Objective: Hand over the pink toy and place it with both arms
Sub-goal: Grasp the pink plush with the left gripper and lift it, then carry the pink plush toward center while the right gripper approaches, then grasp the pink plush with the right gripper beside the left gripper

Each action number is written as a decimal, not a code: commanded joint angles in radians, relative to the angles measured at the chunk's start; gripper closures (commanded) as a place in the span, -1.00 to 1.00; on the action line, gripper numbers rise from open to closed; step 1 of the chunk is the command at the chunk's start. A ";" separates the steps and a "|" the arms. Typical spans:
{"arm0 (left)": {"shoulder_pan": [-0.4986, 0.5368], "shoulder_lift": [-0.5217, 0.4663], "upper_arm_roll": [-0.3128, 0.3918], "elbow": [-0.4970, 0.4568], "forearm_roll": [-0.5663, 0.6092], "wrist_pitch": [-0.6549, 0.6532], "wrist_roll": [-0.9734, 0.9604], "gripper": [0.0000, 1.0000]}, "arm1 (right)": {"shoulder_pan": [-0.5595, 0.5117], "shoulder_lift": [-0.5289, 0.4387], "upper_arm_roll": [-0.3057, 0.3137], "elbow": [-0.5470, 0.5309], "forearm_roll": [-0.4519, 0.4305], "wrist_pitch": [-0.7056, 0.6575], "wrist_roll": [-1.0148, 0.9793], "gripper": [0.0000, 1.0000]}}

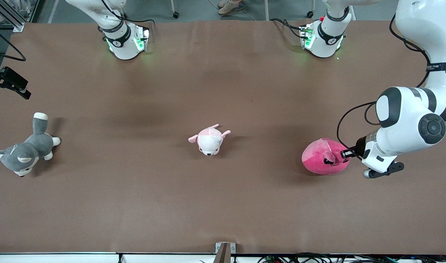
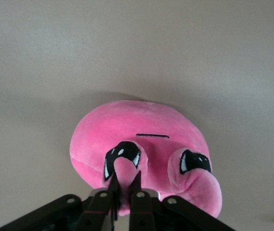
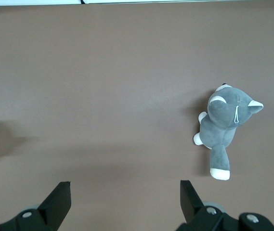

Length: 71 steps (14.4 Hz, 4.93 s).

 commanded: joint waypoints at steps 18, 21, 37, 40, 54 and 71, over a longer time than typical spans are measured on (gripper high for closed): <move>-0.001 -0.227 -0.474 0.241 -0.038 -0.366 -0.472 1.00 | 0.052 0.050 0.040 0.038 0.457 -0.120 0.008 -1.00; -0.010 -0.204 -0.574 0.297 -0.085 -0.363 -0.615 1.00 | 0.125 0.087 0.040 0.038 0.532 -0.064 0.010 -0.83; -0.259 -0.066 -0.617 0.351 -0.168 -0.011 -1.124 1.00 | 0.377 0.173 0.040 0.090 0.694 0.003 0.333 -0.62; -0.261 -0.064 -0.617 0.350 -0.168 -0.013 -1.123 1.00 | 0.403 0.173 0.038 0.086 0.681 0.003 0.330 -0.62; -0.254 -0.040 -0.614 0.350 -0.165 -0.013 -1.111 1.00 | 0.531 0.171 0.040 0.055 0.473 -0.001 0.333 -0.60; -0.258 -0.029 -0.613 0.343 -0.156 -0.013 -1.109 0.96 | 0.551 0.189 0.038 0.058 0.471 -0.010 0.335 0.54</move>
